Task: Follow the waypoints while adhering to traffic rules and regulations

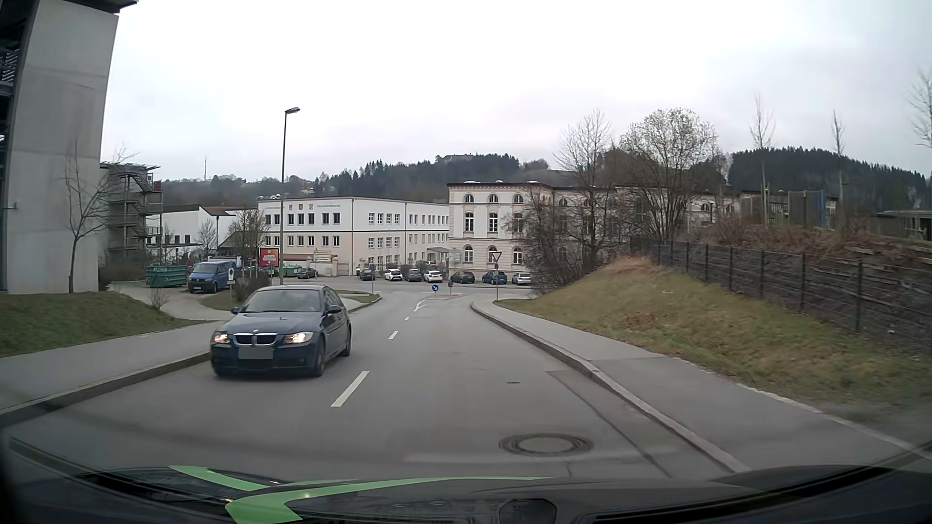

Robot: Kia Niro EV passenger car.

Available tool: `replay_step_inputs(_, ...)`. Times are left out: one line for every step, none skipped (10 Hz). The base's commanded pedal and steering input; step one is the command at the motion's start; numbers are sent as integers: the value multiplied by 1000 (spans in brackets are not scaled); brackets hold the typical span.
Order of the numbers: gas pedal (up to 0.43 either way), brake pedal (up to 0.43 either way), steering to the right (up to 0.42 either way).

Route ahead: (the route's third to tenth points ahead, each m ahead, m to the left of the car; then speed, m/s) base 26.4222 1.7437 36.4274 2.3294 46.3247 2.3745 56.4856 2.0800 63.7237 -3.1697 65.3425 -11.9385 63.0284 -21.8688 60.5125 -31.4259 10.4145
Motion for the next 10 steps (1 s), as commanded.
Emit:
replay_step_inputs(0, 244, -41)
replay_step_inputs(0, 244, -39)
replay_step_inputs(0, 250, -38)
replay_step_inputs(0, 244, -34)
replay_step_inputs(0, 244, -30)
replay_step_inputs(0, 244, -26)
replay_step_inputs(0, 244, -24)
replay_step_inputs(0, 244, -20)
replay_step_inputs(0, 244, -15)
replay_step_inputs(0, 244, -12)
